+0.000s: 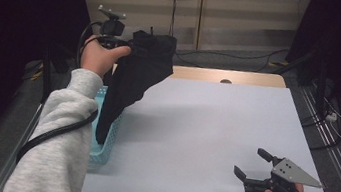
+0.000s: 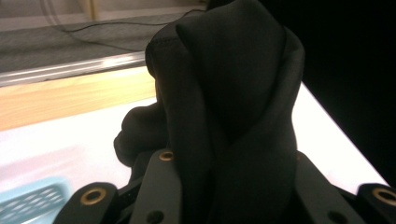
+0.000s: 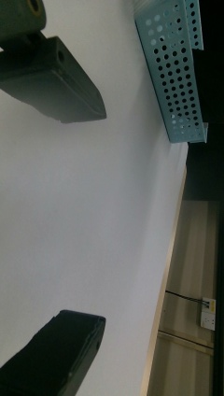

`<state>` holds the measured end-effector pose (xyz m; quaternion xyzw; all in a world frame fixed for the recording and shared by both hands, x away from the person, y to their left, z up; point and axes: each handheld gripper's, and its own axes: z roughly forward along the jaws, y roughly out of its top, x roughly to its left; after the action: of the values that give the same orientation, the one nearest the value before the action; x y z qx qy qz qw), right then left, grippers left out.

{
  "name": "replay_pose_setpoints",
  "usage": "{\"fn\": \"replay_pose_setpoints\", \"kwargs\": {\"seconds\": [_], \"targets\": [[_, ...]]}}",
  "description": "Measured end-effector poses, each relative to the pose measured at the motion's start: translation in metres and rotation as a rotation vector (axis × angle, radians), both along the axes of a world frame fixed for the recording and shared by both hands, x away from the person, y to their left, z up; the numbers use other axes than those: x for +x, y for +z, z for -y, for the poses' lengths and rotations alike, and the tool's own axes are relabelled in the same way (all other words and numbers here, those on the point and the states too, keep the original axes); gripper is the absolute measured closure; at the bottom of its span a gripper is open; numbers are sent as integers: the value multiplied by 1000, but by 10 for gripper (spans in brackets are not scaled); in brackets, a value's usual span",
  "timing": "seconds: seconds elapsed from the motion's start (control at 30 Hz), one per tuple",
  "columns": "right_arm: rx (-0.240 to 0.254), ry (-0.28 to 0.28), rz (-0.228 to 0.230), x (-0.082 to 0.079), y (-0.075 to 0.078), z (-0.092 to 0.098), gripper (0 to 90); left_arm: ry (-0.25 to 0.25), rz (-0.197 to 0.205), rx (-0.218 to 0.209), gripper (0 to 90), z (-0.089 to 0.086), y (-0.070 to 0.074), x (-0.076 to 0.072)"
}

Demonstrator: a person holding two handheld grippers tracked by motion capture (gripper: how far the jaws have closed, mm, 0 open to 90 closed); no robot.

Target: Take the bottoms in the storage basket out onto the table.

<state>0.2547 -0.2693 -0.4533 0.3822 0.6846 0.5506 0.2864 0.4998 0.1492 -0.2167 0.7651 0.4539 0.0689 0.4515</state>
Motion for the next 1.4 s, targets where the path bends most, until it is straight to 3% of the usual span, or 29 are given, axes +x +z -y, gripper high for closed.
{"fn": "replay_pose_setpoints", "kwargs": {"seconds": [0.67,1.13,1.4], "targets": [[-6,3,-6,1,-1,-1,17,-107,47,-62,735,60,6,-12],[-8,3,1,0,0,1,17,-197,58,-98,734,110,6,-18],[-10,8,-1,0,0,0,17,-211,68,-120,731,115,-4,-18]]}}
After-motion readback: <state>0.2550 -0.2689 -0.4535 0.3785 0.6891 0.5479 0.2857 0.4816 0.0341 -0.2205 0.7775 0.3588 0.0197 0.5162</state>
